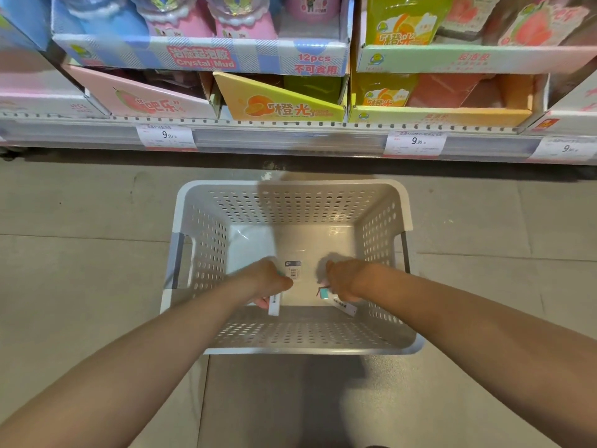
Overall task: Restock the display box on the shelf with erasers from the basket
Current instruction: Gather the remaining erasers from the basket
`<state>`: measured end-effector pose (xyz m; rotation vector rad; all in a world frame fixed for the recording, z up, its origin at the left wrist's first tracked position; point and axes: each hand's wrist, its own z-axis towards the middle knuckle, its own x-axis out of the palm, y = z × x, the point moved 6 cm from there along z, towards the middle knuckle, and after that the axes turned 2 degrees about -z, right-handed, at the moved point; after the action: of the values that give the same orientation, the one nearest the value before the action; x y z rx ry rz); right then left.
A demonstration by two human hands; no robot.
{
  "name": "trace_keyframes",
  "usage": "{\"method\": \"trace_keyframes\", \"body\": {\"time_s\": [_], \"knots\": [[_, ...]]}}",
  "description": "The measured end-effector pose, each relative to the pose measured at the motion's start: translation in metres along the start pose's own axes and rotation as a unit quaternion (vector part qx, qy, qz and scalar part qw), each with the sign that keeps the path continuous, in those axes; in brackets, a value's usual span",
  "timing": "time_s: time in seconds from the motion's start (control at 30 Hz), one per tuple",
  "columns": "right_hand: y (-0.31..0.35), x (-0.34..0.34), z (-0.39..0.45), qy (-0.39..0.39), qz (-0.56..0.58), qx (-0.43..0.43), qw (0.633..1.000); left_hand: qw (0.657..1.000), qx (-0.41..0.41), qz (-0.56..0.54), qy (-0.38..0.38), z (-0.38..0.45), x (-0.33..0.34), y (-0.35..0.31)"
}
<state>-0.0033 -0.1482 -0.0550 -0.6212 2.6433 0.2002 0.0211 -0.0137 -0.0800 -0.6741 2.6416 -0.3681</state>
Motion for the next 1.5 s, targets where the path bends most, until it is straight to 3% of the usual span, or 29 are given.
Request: {"method": "trace_keyframes", "body": {"time_s": [0.4,0.5,0.67,0.77,0.93,1.27,1.5], "knots": [[-0.008,-0.008,0.015,0.003,0.084,0.084,0.993,0.989,-0.101,-0.095,0.057,-0.004,0.04,-0.005],[-0.026,-0.014,0.005,-0.032,0.125,0.139,0.982,0.983,-0.129,-0.119,0.053,0.001,0.048,-0.006],[-0.04,-0.035,-0.012,-0.13,0.199,0.157,0.959,0.974,-0.143,-0.146,0.096,0.001,0.075,-0.031],[-0.05,-0.042,-0.023,-0.187,0.254,0.177,0.932,0.973,-0.152,-0.164,0.061,0.007,0.089,-0.034],[-0.054,-0.044,-0.031,-0.238,0.293,0.174,0.909,0.97,-0.084,-0.218,-0.065,0.013,0.085,-0.034],[-0.057,-0.049,-0.039,-0.271,0.405,0.109,0.866,0.968,-0.124,-0.208,-0.065,0.006,0.06,-0.033],[-0.047,-0.069,-0.075,-0.285,0.481,0.076,0.825,0.976,-0.072,-0.173,-0.115,-0.04,-0.003,-0.04]]}}
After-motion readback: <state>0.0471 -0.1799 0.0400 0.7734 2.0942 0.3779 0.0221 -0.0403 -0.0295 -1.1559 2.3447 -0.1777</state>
